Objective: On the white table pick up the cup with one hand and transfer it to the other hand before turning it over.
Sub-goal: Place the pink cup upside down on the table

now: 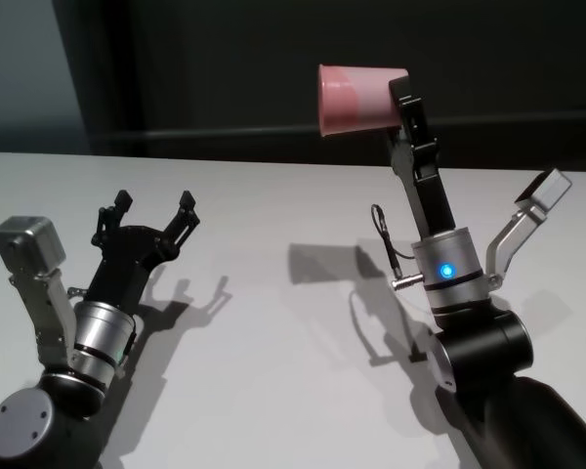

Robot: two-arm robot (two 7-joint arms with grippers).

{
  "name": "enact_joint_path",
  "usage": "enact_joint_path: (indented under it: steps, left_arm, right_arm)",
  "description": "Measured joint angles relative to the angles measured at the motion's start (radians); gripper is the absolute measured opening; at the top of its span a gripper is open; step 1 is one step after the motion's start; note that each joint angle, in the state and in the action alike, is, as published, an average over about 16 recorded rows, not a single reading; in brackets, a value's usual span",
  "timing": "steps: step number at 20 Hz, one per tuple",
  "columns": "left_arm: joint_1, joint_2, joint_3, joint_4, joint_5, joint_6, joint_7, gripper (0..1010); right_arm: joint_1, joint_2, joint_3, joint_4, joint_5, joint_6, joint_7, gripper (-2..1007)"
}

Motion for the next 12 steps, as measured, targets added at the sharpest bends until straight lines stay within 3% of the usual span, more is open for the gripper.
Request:
enact_joint_path:
  steps: [7,12]
  left_arm:
    - [-0.002,0.000,0.000,0.001,-0.003,0.004,-0.004,1003]
    - [-0.003,0.001,0.001,0.001,-0.003,0.004,-0.003,1003]
  right_arm:
    - [0.000,0.002,0.000,-0.002,-0.001,-0.001,-0.001,738]
    - [-0.001,0.023,-0.004,-0.028,-0.013,-0.013,-0.024,738]
